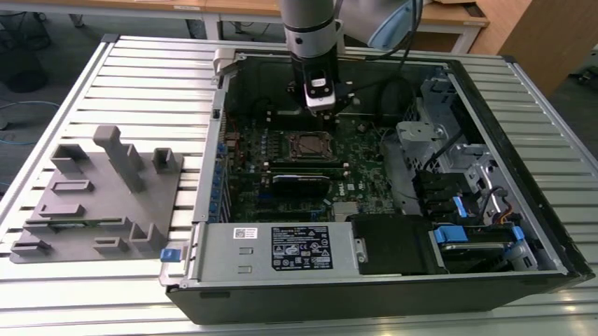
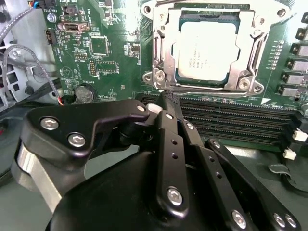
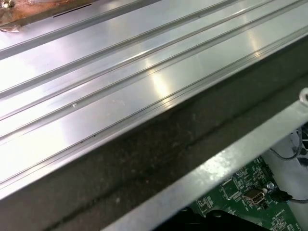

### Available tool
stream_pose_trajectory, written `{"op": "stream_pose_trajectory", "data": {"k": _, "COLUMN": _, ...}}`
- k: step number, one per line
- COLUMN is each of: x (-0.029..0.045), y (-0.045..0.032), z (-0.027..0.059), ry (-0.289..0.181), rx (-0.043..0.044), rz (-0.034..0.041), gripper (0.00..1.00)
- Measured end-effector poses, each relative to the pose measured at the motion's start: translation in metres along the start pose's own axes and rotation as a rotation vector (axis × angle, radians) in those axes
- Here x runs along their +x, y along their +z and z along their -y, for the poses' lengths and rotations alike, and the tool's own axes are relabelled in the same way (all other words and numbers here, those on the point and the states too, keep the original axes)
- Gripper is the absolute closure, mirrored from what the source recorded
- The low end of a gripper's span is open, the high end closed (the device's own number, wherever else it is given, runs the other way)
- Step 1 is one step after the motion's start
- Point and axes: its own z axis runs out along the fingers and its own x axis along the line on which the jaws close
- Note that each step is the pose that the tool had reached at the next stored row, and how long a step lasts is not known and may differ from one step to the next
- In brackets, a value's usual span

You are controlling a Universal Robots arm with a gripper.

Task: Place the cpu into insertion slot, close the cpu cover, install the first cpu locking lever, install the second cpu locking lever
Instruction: 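Install the first cpu locking lever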

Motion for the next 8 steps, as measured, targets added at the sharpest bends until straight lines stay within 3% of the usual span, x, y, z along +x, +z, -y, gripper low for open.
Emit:
{"op": "stream_pose_trajectory", "data": {"k": 4, "x": -0.0001, "y": -0.0002, "z": -0.0001, "ry": 0.000, "rx": 0.0009, "rz": -0.0015, "gripper": 0.89}}
{"op": "stream_pose_trajectory", "data": {"k": 5, "x": -0.0004, "y": 0.0000, "z": -0.0002, "ry": 0.000, "rx": 0.0049, "rz": -0.0082, "gripper": 0.89}}
{"op": "stream_pose_trajectory", "data": {"k": 8, "x": -0.0015, "y": 0.0008, "z": -0.0008, "ry": 0.001, "rx": 0.0258, "rz": -0.0448, "gripper": 0.89}}
